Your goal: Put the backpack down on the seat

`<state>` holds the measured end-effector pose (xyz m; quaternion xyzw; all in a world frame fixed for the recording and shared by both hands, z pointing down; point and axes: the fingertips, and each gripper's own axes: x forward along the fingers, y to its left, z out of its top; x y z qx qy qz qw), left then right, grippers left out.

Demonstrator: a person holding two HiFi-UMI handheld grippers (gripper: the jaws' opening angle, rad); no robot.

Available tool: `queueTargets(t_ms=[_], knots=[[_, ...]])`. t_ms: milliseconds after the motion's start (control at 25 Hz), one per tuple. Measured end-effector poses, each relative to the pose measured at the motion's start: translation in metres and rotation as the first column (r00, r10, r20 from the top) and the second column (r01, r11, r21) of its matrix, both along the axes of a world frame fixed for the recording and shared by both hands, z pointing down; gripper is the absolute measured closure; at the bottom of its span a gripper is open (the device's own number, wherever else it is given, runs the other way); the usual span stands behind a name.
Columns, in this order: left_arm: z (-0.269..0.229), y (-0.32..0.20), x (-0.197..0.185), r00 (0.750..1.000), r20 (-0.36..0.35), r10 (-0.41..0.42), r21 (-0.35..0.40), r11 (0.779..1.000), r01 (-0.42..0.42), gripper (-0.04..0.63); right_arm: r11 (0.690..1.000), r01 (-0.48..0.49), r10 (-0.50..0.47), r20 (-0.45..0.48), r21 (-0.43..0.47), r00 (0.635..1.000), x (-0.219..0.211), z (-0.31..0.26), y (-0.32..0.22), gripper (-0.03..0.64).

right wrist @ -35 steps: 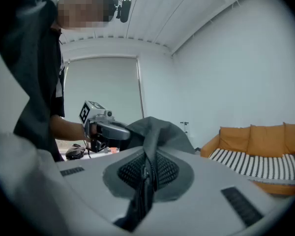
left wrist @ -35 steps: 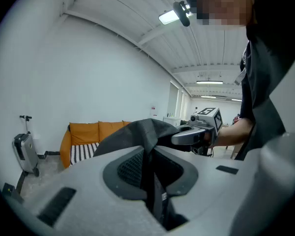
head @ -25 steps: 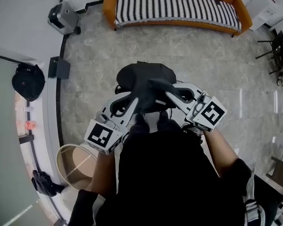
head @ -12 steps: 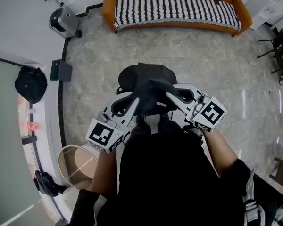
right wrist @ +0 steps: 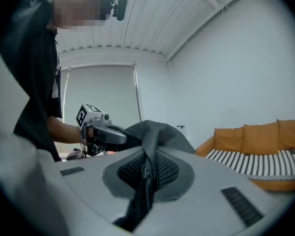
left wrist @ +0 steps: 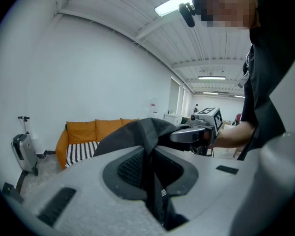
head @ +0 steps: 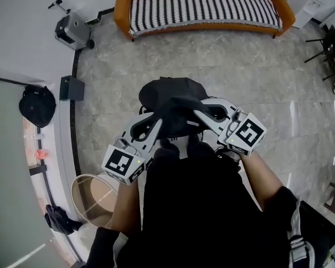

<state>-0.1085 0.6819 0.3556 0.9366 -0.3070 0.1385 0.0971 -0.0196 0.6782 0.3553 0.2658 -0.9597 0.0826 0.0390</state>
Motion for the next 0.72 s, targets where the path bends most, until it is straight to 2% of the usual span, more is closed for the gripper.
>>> queueTargets(t_ms=[320, 720], knots=[[0.002, -0.006, 0.014, 1.000, 0.015, 0.021, -0.006, 1.000, -0.021, 0.541, 1.000, -0.014, 0.014, 0.002, 0.002, 1.000, 0.015, 0.001, -0.008, 0.586], [0.008, -0.055, 0.016, 0.999, -0.015, 0.048, 0.006, 0.999, -0.048, 0.541, 0.999, -0.051, 0.050, -0.027, -0.018, 0.998, 0.017, 0.008, -0.046, 0.586]])
